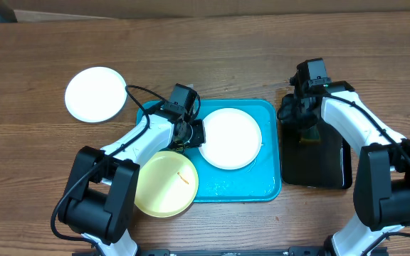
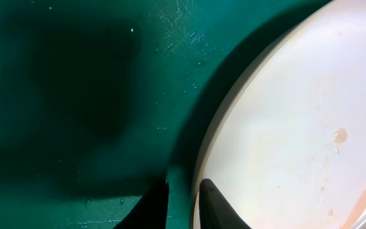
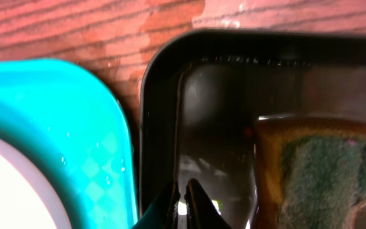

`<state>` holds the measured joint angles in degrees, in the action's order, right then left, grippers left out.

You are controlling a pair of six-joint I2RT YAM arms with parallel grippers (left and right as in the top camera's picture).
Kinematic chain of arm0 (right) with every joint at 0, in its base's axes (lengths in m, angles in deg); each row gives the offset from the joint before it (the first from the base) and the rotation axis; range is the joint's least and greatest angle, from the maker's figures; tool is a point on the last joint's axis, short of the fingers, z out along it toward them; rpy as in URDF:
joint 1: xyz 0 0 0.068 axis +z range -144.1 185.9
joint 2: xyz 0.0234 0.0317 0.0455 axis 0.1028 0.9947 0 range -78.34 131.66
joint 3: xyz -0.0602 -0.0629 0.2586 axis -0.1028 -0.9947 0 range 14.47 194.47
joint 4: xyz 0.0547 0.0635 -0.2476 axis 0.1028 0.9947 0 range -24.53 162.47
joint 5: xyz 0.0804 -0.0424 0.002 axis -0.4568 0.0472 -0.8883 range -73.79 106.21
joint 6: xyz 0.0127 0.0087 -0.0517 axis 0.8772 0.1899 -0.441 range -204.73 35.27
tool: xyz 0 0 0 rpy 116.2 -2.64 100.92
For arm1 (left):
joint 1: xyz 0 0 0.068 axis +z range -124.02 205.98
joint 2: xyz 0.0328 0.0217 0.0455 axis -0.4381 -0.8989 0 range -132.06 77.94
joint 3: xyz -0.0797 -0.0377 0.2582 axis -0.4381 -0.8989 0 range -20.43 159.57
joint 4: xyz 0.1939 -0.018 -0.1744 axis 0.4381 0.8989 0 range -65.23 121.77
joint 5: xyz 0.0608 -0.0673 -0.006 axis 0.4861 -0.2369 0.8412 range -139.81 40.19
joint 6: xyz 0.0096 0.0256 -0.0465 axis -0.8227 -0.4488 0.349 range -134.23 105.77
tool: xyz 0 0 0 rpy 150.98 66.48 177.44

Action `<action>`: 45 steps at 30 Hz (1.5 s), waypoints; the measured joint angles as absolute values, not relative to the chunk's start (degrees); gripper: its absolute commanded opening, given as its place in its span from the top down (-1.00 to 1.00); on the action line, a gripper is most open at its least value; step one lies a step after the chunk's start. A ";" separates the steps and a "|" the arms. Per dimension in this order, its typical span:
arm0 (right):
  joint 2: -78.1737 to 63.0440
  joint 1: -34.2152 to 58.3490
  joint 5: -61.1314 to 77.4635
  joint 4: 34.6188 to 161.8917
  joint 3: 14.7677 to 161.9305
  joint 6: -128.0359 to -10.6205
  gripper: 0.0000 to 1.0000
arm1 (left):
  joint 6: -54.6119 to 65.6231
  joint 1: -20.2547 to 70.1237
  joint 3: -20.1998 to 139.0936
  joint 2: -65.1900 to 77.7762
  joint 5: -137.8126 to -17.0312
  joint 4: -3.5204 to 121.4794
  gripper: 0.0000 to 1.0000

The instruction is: Clean dirty plates on tray and stack at the side

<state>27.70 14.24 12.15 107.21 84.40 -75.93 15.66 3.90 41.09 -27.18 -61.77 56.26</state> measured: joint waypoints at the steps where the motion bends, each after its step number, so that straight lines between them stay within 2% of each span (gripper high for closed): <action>1: 27.68 14.24 12.15 107.12 84.40 -75.91 0.87 | 15.66 3.90 41.09 -27.18 -61.77 56.24 0.60; 11: 27.70 14.24 8.37 107.25 84.40 -75.73 0.92 | 15.66 3.90 41.09 -27.18 -61.77 56.21 0.60; 45: 27.68 14.24 2.49 108.98 84.40 -77.09 0.92 | 15.66 3.90 41.09 -27.18 -61.77 55.78 0.60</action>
<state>27.68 14.24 2.49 108.98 84.40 -77.09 15.66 3.90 41.09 -27.18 -61.77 55.78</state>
